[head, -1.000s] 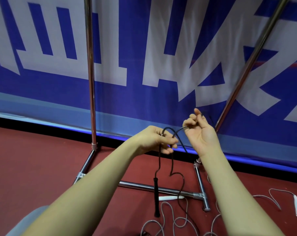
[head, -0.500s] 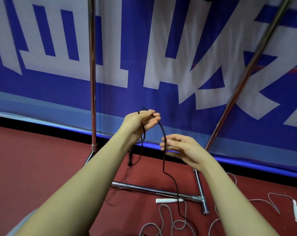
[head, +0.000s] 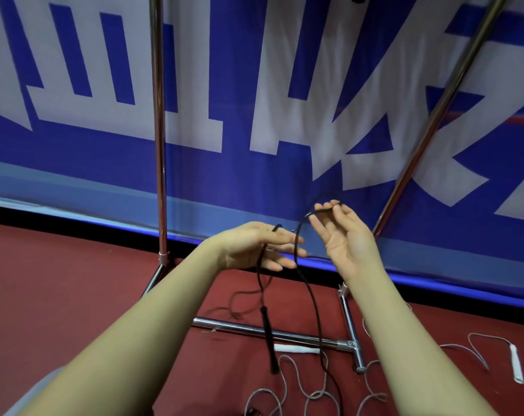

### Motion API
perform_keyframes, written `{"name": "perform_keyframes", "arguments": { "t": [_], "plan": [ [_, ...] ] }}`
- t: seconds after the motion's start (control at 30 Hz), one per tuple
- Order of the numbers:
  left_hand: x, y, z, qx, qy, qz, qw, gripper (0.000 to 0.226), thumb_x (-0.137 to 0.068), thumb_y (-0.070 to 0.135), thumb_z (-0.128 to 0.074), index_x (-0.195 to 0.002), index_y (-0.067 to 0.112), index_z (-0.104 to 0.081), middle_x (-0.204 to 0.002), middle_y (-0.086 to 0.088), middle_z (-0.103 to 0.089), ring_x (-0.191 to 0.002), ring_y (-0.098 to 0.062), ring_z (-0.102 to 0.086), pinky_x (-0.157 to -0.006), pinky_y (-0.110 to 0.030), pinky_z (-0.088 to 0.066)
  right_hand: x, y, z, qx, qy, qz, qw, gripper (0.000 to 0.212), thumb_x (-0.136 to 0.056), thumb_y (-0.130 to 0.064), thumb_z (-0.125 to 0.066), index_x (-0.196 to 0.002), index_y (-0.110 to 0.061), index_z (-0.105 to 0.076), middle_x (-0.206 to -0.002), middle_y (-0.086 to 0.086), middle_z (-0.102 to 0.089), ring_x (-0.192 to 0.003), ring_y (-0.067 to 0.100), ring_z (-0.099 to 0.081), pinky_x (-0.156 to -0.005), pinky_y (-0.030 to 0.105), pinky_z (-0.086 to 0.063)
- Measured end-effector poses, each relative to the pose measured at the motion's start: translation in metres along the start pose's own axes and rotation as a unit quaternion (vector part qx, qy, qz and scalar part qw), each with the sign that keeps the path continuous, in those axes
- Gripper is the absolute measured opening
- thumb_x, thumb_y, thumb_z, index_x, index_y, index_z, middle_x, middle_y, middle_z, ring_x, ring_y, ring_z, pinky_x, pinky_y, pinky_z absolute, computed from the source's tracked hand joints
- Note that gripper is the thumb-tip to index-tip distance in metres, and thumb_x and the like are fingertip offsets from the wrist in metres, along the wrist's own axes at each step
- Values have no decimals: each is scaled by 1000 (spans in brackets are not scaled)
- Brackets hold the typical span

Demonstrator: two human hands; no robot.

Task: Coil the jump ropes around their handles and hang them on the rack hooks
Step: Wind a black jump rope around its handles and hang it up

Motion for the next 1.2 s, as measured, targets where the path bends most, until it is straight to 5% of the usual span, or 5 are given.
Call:
{"name": "perform_keyframes", "arguments": {
  "t": [0.33, 0.6, 0.7, 1.0, 1.2],
  "plan": [
    [-9, 17, 4, 47, 87, -108, 989, 6, -91, 2, -60, -88, 2, -65, -79, -10, -73, -67, -20, -71, -61, -21, -57, -2, 1, 31, 78, 70, -40, 994, 10, -95, -9, -55, -86, -12, -59, -76, 1, -69, -75, 15, -67, -62, 28, -58],
    [-8, 25, 22, 124, 199, -167, 958, 3, -90, 2, -61, -89, 0, -63, -75, -10, -72, -64, -19, -72, -58, -21, -56, 19, 48, 25, 337, -98, -252, 902, 21, -96, -21, -52, -100, -8, -67, -93, 10, -73, -87, 21, -69, -87, 38, -53],
    [-10, 20, 26, 133, 225, -165, 951, 4, -90, 1, -62, -87, 0, -63, -76, -12, -71, -63, -18, -71, -57, -20, -55, 23, 47, 28, 401, -130, -247, 872, 16, -95, -5, -52, -101, -8, -67, -83, 6, -72, -77, 18, -70, -78, 34, -58],
    [-24, -7, 22, 133, 220, -78, 963, 19, -101, 9, -45, -92, 0, -58, -83, -17, -64, -54, -16, -68, -51, -24, -56, 7, 15, 52, 387, 85, -79, 915, 20, -93, 5, -48, -88, -10, -61, -81, 8, -67, -67, 18, -70, -69, 34, -57],
    [-33, -44, -11, 69, 123, 23, 990, 23, -103, 9, -39, -91, 3, -58, -89, -16, -64, -78, -24, -64, -61, -24, -55, 9, 9, 36, 229, 113, -11, 967, 19, -99, 5, -39, -90, -5, -53, -88, 13, -64, -84, 29, -68, -81, 38, -54]
  ]
}}
Point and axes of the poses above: each hand's wrist, its own x-axis away from the middle knuckle, its own z-axis out of the back of the hand, y = z × x, the point moved 8 cm from there along -x, towards the middle knuckle
